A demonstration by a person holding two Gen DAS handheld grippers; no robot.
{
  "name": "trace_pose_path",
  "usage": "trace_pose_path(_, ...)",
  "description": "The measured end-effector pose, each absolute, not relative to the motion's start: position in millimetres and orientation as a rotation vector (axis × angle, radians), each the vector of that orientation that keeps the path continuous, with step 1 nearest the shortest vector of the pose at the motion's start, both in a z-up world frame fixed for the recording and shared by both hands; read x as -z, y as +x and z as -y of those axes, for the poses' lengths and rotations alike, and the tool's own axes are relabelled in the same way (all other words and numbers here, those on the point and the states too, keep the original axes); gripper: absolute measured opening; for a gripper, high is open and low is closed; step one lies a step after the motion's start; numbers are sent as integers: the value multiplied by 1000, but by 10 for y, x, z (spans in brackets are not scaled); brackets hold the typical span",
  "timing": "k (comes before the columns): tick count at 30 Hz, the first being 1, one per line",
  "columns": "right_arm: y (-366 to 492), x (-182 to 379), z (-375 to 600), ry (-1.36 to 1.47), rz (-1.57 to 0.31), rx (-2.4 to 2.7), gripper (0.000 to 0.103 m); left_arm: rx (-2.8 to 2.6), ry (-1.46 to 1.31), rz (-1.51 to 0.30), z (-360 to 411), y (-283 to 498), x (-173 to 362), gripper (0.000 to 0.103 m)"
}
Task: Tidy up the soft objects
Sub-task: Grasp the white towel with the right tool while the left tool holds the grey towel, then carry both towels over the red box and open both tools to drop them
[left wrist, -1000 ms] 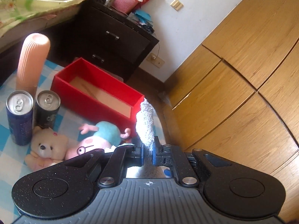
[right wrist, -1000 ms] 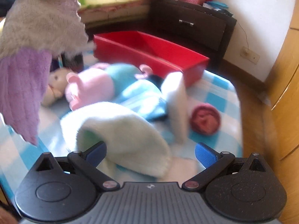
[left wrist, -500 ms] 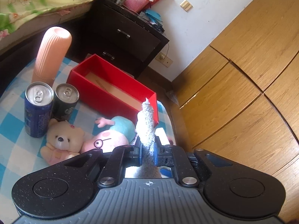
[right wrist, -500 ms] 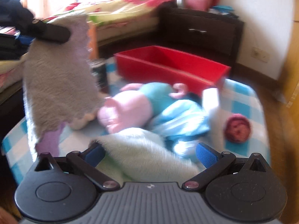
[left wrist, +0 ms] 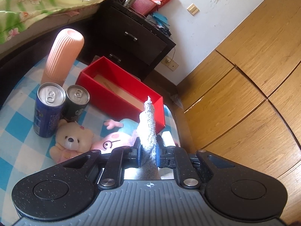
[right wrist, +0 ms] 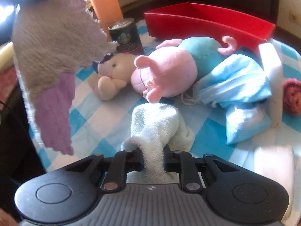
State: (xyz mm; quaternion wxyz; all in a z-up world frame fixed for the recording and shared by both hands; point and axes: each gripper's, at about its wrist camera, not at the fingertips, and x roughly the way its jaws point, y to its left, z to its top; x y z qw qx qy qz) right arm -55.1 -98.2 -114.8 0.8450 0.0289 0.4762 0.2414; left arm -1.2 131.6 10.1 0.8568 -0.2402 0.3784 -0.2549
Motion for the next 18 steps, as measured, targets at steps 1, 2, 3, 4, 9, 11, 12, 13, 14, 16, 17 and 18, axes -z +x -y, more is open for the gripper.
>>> trace_pose_path(1,-578,1098,1027,84,-1001,-512,0,534,-501,-793,-1305,-16,-109,11)
trace_pose_path(2,-605,1037,1074,107,-991,-509,0,534,-495,-790,-1287,-18,-121,11)
trace_pose_path(3,-628,967,1123,130,-976,-502,0,536,-489,-785,-1262,-20,-133,11)
trace_pose_path(4,-637,894,1177,154,-959,-494,0,537,-484,-780,-1240,-22,-146,11)
trace_pose_path(9,-621,511,1407,236,-852,-455,0,547,-448,-756,-1089,-31,-221,11)
trace_pose_path(11,-615,412,1466,254,-819,-440,0,550,-436,-748,-1031,-31,-246,11)
trace_pose_path(12,-616,362,1503,257,-801,-429,0,548,-430,-743,-1001,-27,-261,11)
trace_pose_path(13,-616,318,1530,256,-785,-419,0,548,-425,-739,-974,-19,-276,11)
trace_pose_path(14,-616,281,1546,252,-770,-413,0,549,-423,-736,-954,-5,-291,10)
trace_pose_path(16,-622,228,1552,257,-750,-401,0,553,-421,-725,-907,31,-332,10)
trace_pose_path(17,-610,197,1564,259,-743,-398,0,558,-417,-719,-880,56,-360,10)
trace_pose_path(18,-607,148,1566,259,-732,-393,0,557,-415,-710,-855,80,-394,10)
